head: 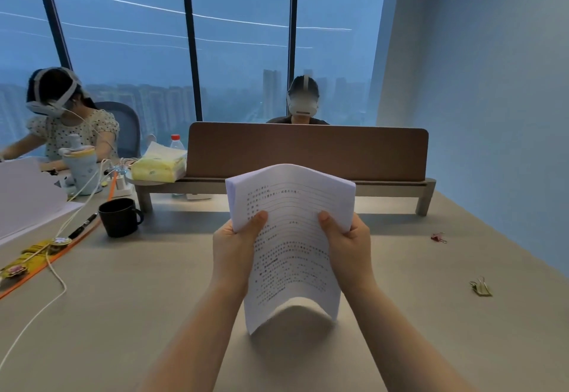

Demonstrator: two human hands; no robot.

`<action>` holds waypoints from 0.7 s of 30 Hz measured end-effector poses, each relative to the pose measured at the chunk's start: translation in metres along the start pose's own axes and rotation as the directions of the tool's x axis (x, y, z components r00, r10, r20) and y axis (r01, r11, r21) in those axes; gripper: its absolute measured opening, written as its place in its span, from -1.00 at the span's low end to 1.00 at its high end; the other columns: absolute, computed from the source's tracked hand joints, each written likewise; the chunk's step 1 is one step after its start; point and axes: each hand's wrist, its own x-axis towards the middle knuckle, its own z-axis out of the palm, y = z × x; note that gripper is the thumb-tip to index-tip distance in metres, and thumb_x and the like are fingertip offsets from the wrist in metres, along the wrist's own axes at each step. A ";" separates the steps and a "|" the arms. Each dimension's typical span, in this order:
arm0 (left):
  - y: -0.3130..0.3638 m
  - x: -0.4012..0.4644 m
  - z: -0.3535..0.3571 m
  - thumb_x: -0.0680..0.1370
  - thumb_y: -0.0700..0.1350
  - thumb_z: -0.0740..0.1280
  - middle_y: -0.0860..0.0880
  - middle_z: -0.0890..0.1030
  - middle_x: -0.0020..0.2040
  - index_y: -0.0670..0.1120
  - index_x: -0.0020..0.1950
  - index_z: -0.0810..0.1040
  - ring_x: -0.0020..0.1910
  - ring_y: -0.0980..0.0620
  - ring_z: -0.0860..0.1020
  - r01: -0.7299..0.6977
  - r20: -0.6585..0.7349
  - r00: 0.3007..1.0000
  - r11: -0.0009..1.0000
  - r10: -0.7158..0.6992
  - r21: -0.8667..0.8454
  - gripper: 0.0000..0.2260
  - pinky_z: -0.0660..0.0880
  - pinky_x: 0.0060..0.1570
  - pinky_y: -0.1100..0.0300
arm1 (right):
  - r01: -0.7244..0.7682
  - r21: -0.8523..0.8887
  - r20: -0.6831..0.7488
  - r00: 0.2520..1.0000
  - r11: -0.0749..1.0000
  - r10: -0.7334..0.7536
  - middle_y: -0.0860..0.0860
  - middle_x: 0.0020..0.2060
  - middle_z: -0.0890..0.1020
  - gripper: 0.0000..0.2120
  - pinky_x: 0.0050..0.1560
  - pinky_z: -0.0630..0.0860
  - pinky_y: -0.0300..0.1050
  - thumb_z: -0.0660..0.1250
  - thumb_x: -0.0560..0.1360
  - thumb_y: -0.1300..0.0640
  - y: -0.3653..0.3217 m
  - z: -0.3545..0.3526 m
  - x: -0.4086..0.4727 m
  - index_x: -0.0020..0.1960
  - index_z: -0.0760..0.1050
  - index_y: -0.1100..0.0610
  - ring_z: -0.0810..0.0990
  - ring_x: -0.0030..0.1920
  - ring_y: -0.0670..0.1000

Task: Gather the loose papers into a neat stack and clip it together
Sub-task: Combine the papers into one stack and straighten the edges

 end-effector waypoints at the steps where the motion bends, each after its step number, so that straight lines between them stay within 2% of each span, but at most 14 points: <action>1: 0.002 0.000 0.002 0.50 -0.09 0.45 -0.19 0.71 -0.11 -0.09 -0.11 0.65 -0.12 -0.25 0.68 -0.017 -0.005 1.000 1.000 0.017 -0.003 -0.92 0.63 -0.08 -0.18 | 0.027 -0.008 -0.010 1.000 1.000 -0.027 -0.04 -0.21 0.66 -0.93 -0.21 0.64 -0.02 0.34 0.57 0.11 -0.001 0.001 0.000 0.00 0.58 0.09 0.65 -0.13 0.13; 5: 0.001 0.001 0.004 0.54 -0.06 0.41 -0.10 0.70 -0.17 -0.06 -0.10 0.63 -0.19 -0.14 0.67 -0.109 -0.052 0.992 0.990 0.114 0.085 -0.92 0.65 -0.18 -0.04 | 0.102 -0.072 -0.018 0.994 0.992 -0.104 -0.05 -0.20 0.63 -0.91 -0.23 0.62 0.01 0.32 0.52 -0.01 -0.002 0.001 0.000 -0.03 0.56 -0.03 0.62 -0.15 0.10; 7: -0.011 -0.001 0.002 0.54 -0.05 0.41 -0.11 0.69 -0.17 -0.05 -0.11 0.63 -0.17 -0.16 0.67 -0.074 -0.072 0.994 0.989 0.084 0.130 -0.91 0.65 -0.21 -0.04 | 0.065 -0.132 -0.005 0.998 0.989 -0.066 -0.08 -0.25 0.62 -0.96 -0.24 0.57 -0.02 0.34 0.53 0.05 0.009 0.001 -0.005 -0.07 0.56 -0.05 0.58 -0.19 0.05; 10: -0.028 -0.004 -0.002 0.53 -0.05 0.41 -0.13 0.68 -0.20 -0.10 -0.12 0.63 -0.22 -0.17 0.66 0.001 -0.075 0.997 0.987 0.011 0.161 -0.87 0.61 -0.38 0.14 | -0.003 -0.145 -0.010 1.000 0.989 0.002 -0.03 -0.20 0.63 -0.92 -0.20 0.61 0.08 0.34 0.54 0.06 0.024 -0.001 -0.012 -0.08 0.57 -0.11 0.61 -0.12 0.12; 12: -0.029 -0.001 -0.002 0.53 -0.07 0.42 -0.12 0.68 -0.19 -0.09 -0.11 0.64 -0.21 -0.17 0.66 0.002 -0.083 0.996 0.983 0.014 0.186 -0.90 0.62 -0.34 0.09 | -0.017 -0.142 -0.017 1.000 0.990 0.015 -0.03 -0.19 0.64 -0.95 -0.19 0.63 0.07 0.34 0.54 0.05 0.024 -0.002 -0.010 -0.06 0.57 -0.09 0.62 -0.11 0.09; 16: -0.025 0.004 -0.004 0.51 -0.11 0.45 -0.13 0.71 -0.15 -0.06 -0.09 0.65 -0.18 -0.17 0.67 -0.033 -0.068 0.997 0.987 0.044 0.159 -0.97 0.66 -0.18 -0.07 | -0.023 -0.113 -0.044 0.999 0.993 0.018 -0.15 -0.26 0.65 -0.90 -0.23 0.60 -0.11 0.32 0.57 0.14 0.022 -0.005 -0.005 -0.07 0.58 -0.02 0.63 -0.19 -0.08; 19: -0.035 0.002 -0.008 0.47 -0.12 0.49 -0.15 0.73 -0.13 -0.15 -0.06 0.68 -0.15 -0.21 0.69 0.090 -0.057 0.995 0.988 -0.083 0.127 -0.88 0.66 -0.14 -0.11 | -0.069 -0.087 -0.025 0.997 0.994 0.067 -0.07 -0.18 0.66 -0.88 -0.17 0.62 -0.06 0.31 0.58 0.17 0.031 -0.007 -0.010 -0.03 0.58 -0.02 0.64 -0.12 0.00; 21: -0.040 0.001 -0.010 0.45 -0.15 0.51 -0.13 0.74 -0.14 -0.18 -0.05 0.69 -0.16 -0.18 0.71 0.151 -0.045 0.988 0.985 -0.148 0.088 -0.86 0.65 -0.19 -0.02 | -0.099 -0.060 -0.015 0.995 0.993 0.098 -0.02 -0.15 0.66 -0.90 -0.18 0.62 -0.06 0.30 0.58 0.18 0.036 -0.009 -0.013 0.00 0.58 0.03 0.65 -0.10 0.05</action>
